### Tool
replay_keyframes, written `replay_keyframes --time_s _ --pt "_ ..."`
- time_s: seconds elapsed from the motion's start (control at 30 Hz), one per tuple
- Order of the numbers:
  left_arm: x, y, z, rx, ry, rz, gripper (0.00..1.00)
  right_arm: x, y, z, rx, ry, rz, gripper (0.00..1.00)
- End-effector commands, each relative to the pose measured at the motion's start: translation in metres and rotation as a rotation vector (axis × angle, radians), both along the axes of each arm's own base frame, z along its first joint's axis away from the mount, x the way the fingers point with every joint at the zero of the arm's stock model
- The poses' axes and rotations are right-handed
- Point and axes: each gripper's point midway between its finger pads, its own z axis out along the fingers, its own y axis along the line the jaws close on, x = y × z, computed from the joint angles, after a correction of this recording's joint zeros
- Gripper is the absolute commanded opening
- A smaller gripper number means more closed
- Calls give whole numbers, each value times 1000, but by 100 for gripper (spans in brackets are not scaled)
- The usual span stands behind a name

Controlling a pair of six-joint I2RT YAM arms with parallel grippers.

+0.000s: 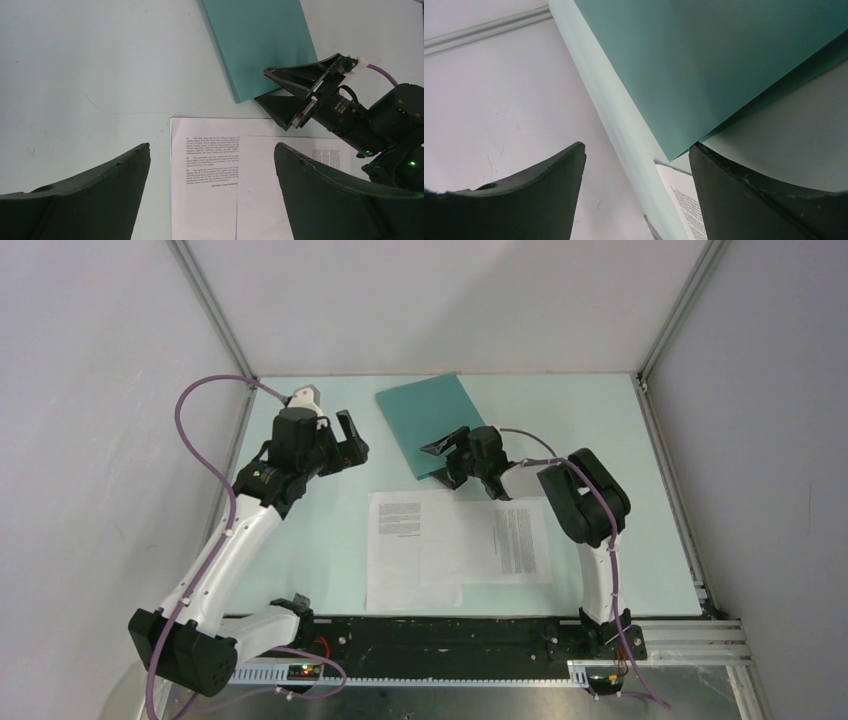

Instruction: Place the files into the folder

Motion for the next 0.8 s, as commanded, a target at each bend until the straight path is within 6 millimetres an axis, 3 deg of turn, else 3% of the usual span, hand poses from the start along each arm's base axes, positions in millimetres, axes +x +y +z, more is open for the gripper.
replay_keyframes --time_s 0.0,0.2,0.47,0.53,0.67,0.77 --pt "1 0 19 -25 -48 -2 98 16 8 8 52 -43 -47 80" --pt "1 -2 19 -30 -43 -8 98 25 7 6 82 -53 -96 75" --pt "2 -2 13 -28 -29 -5 98 35 8 -2 119 -74 -155 58" --pt "2 -2 11 -30 -24 -2 98 37 8 -3 123 -86 -163 49" --pt "2 2 12 -40 -24 27 98 39 6 3 64 -158 -153 19" --pt "5 8 17 -72 -26 82 98 38 0 14 -83 -262 -124 8"
